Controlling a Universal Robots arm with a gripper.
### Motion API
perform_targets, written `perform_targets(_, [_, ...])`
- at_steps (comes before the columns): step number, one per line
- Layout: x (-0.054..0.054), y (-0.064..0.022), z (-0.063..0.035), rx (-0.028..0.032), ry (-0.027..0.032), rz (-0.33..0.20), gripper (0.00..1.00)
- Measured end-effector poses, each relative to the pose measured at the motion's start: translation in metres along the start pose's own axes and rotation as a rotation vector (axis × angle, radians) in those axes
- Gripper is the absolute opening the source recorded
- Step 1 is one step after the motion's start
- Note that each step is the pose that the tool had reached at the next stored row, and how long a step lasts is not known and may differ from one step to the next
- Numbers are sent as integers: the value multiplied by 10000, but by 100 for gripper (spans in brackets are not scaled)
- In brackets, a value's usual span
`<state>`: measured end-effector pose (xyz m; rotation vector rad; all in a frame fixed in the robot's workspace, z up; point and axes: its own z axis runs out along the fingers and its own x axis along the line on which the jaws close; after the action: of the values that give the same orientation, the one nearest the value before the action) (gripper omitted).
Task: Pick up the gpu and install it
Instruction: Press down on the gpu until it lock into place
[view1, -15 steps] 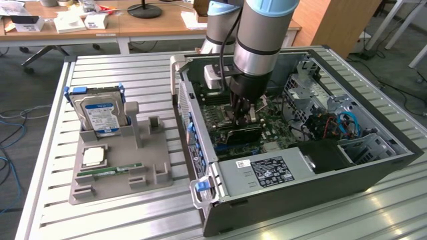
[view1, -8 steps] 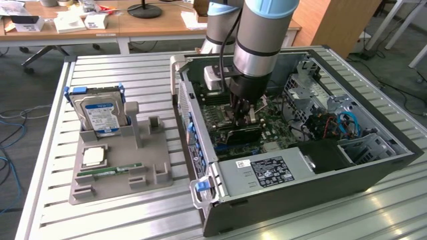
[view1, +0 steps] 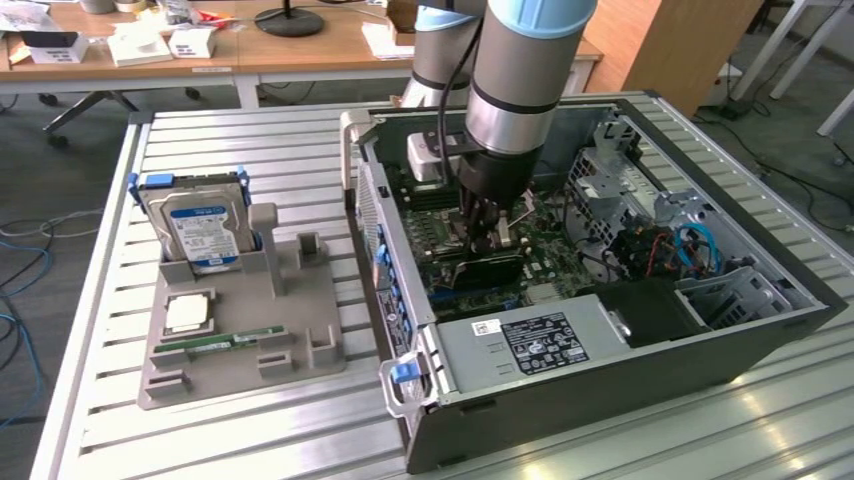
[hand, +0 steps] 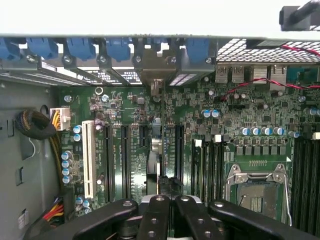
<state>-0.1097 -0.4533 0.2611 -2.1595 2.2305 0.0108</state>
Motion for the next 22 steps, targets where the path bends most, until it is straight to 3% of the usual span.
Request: perform_targets(22, [-2,3,13,0,-5,2,11])
